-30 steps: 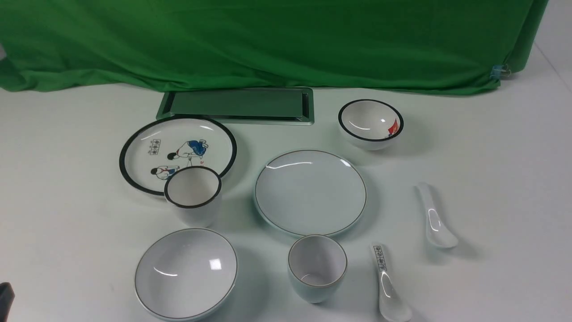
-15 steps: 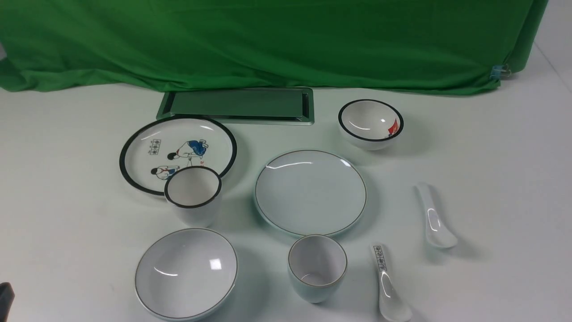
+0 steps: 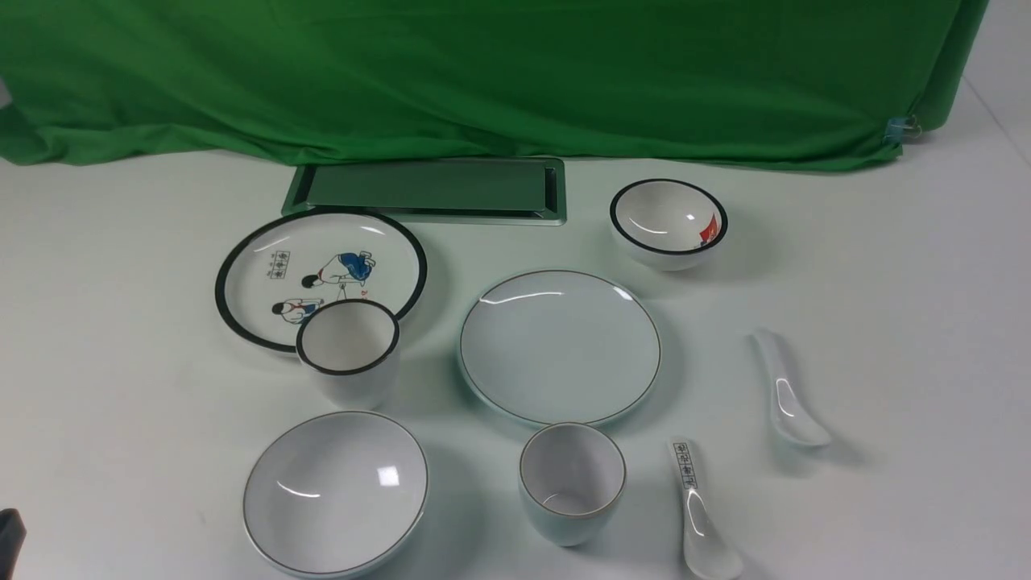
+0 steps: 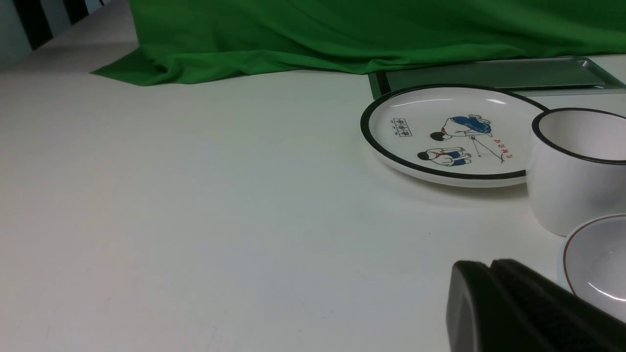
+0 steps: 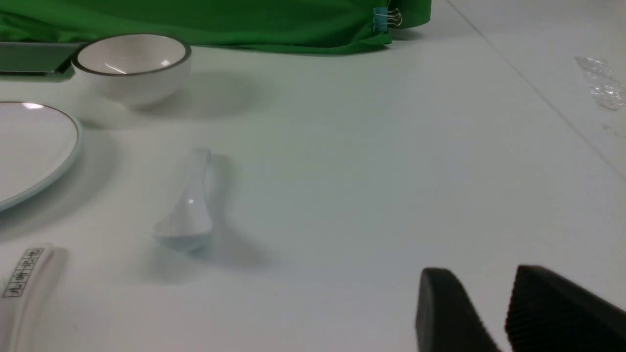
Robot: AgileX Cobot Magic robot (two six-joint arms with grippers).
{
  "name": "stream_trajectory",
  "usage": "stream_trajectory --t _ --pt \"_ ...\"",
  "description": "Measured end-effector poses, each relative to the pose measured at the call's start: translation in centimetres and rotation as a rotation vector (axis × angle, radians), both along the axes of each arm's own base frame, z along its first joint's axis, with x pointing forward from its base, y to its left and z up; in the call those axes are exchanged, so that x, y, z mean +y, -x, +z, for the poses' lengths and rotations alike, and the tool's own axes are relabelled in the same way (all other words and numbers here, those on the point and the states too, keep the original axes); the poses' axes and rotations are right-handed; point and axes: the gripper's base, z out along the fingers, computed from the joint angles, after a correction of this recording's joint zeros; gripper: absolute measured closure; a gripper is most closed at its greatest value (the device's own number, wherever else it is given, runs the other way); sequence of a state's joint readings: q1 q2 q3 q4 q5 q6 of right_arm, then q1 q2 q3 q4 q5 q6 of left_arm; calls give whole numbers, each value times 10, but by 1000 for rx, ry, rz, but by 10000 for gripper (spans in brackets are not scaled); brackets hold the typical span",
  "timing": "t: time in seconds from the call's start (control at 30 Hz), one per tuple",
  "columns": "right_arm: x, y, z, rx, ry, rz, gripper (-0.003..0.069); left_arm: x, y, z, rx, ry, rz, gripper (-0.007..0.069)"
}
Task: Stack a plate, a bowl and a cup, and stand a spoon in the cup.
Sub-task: Use the left arm to grab a blue rice bowl
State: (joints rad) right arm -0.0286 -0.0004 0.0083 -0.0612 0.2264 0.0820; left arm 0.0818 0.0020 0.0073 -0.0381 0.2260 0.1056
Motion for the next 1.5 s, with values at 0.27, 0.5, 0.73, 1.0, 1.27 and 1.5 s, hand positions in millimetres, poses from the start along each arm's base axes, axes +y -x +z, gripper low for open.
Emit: stream_trajectory --t 0.27,0.5,0.73,1.0,1.27,1.5 --pt "0 0 0 0 0 0 417 0 0 0 0 -2 0 653" --pt "0 0 0 0 -6 -1 417 0 0 0 -1 -16 2 653" --pt "6 0 0 -29 -633 -81 417 -5 -1 12 -163 927 29 653" --pt "8 0 1 -41 -1146 -176 417 -5 -1 15 -199 1296 42 653" --pt "9 -1 2 -39 -926 -100 417 -7 2 34 -209 1137 -9 653" --pt "14 -2 30 -58 -621 71 445 -19 12 104 -80 698 -119 653"
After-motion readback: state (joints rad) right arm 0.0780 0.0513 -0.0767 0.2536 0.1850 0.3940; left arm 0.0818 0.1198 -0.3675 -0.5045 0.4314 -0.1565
